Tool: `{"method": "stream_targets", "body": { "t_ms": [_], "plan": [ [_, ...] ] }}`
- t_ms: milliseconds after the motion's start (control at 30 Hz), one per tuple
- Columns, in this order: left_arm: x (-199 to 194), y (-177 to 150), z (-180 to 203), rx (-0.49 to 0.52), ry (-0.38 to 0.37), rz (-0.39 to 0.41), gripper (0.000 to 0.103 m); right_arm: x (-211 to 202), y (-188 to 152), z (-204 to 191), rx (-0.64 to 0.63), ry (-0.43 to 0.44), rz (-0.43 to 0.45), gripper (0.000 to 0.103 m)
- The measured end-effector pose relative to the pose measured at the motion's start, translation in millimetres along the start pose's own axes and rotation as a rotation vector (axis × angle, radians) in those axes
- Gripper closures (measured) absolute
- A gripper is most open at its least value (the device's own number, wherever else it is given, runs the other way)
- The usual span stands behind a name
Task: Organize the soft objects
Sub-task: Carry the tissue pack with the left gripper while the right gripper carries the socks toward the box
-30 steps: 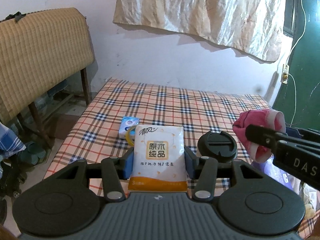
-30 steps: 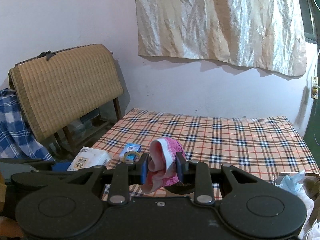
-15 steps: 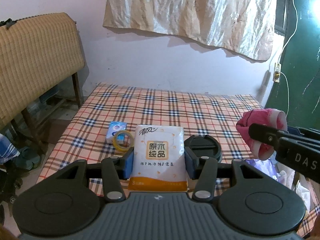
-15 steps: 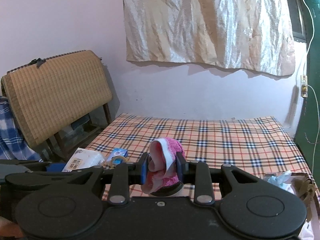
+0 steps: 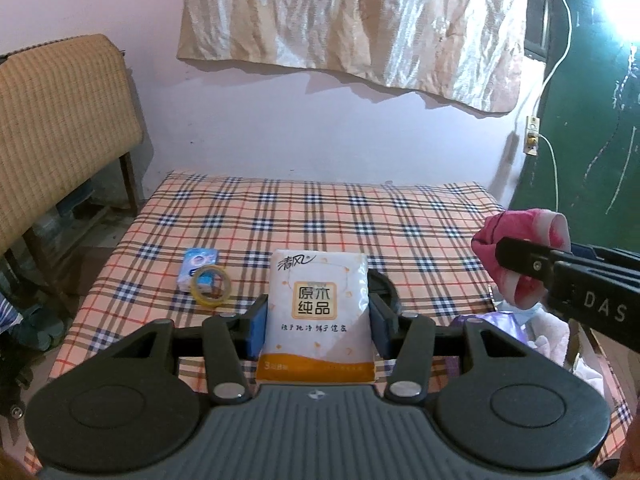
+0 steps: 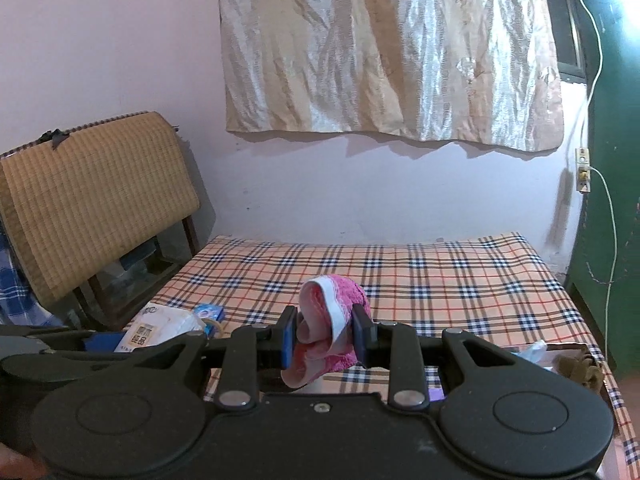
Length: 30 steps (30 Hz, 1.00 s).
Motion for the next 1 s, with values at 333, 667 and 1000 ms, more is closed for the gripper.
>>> {"method": "stream_targets", "body": {
  "t_ms": [333, 667, 1000],
  "plan": [
    [9, 0, 20, 0.033, -0.03, -0.01, 0.051, -3, -1, 27, 0.024, -0.038, 0.004, 0.068],
    [18, -1, 39, 0.064, -0.064, -0.02, 0.051, -6, -3, 53, 0.051, -0.078, 0.006, 0.068],
    [29, -5, 68, 0.103, -0.113, -0.035, 0.051, -9, -5, 82, 0.085, -0.121, 0.008, 0.068]
  ]
}}
Point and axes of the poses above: each gripper's, at about its wrist camera, not at the fingertips, and x roughly the way its jaws point, z to its right, y to its top, the point moved 3 cm from there along x, roughly the way its jaws point, and after that the axes turned 9 degrees about -y, right-handed, at the moved point
